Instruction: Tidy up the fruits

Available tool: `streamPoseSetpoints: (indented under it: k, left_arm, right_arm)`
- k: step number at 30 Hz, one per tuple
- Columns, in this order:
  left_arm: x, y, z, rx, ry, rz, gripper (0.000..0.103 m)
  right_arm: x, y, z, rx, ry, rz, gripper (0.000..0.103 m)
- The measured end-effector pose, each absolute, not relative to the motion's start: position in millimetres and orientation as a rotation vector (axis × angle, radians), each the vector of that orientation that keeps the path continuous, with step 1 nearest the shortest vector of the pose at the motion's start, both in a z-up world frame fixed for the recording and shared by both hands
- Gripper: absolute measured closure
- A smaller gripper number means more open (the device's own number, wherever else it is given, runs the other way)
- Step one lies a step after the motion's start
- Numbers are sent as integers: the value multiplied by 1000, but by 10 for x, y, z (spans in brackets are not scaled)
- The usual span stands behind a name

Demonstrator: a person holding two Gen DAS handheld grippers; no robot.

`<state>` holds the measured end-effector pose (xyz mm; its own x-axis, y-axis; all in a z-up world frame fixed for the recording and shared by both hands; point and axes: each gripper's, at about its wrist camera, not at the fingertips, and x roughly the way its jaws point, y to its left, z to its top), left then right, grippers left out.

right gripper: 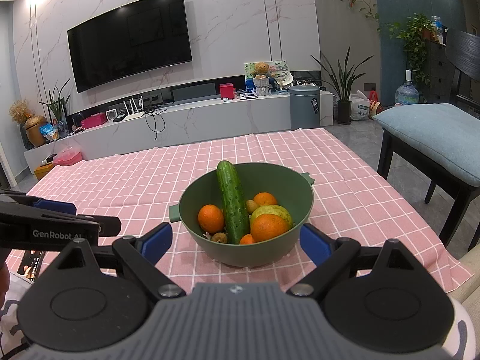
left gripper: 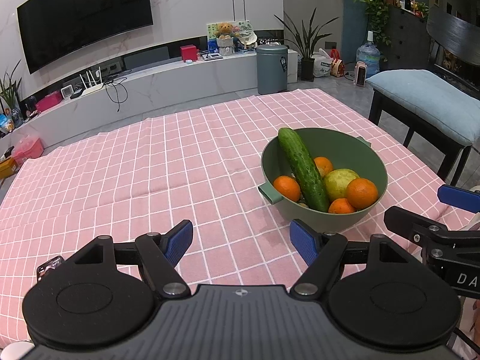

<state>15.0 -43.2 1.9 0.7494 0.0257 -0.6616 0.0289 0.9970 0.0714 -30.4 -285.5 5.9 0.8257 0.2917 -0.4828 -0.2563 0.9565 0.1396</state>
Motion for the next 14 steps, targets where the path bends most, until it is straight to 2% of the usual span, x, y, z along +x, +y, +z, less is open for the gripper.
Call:
streamPoseSetpoints:
  k: [14]
  left_arm:
    - [135, -406, 33, 81, 720, -7, 18]
  right_arm:
    - [-305, -2857, 58, 70, 524, 292, 15]
